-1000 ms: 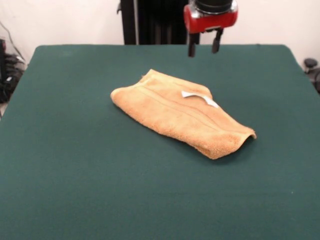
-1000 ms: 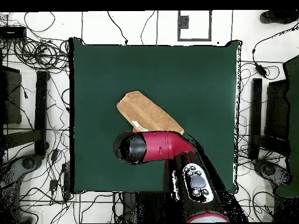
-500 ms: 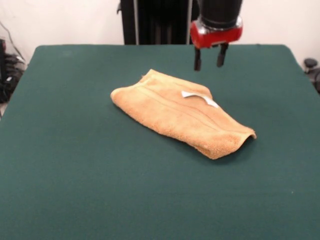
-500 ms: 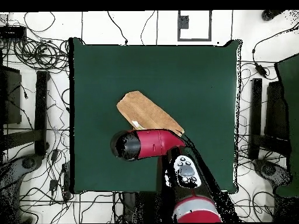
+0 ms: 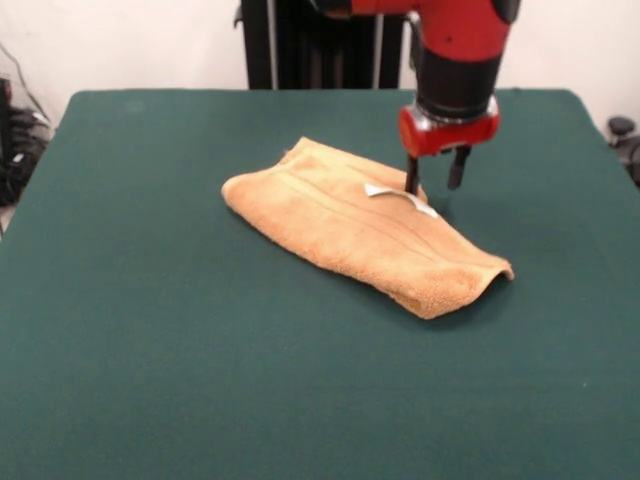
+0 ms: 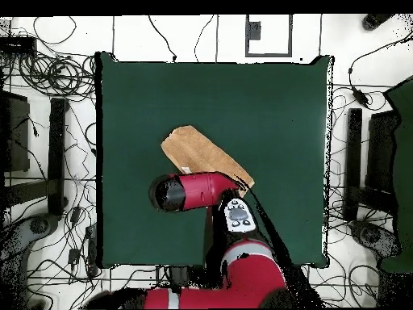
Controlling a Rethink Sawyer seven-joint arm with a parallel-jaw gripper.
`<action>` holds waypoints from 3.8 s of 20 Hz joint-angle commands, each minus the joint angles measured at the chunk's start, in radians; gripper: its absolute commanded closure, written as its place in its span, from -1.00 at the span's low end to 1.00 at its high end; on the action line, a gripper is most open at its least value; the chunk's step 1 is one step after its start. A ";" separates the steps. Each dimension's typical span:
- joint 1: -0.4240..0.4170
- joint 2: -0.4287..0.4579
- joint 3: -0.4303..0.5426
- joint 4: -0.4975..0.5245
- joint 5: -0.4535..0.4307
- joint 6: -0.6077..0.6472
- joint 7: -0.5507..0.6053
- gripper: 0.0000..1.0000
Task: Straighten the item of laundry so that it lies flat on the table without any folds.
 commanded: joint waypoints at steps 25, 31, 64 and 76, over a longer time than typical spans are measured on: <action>-0.016 0.099 -0.028 -0.095 0.027 -0.122 0.126 -1.00; -0.090 0.004 0.011 -0.071 0.001 -0.010 0.026 -1.00; -0.168 -0.067 0.008 -0.019 -0.159 -0.072 0.029 -1.00; -0.207 -0.096 -0.008 -0.200 -0.337 0.006 -0.073 -1.00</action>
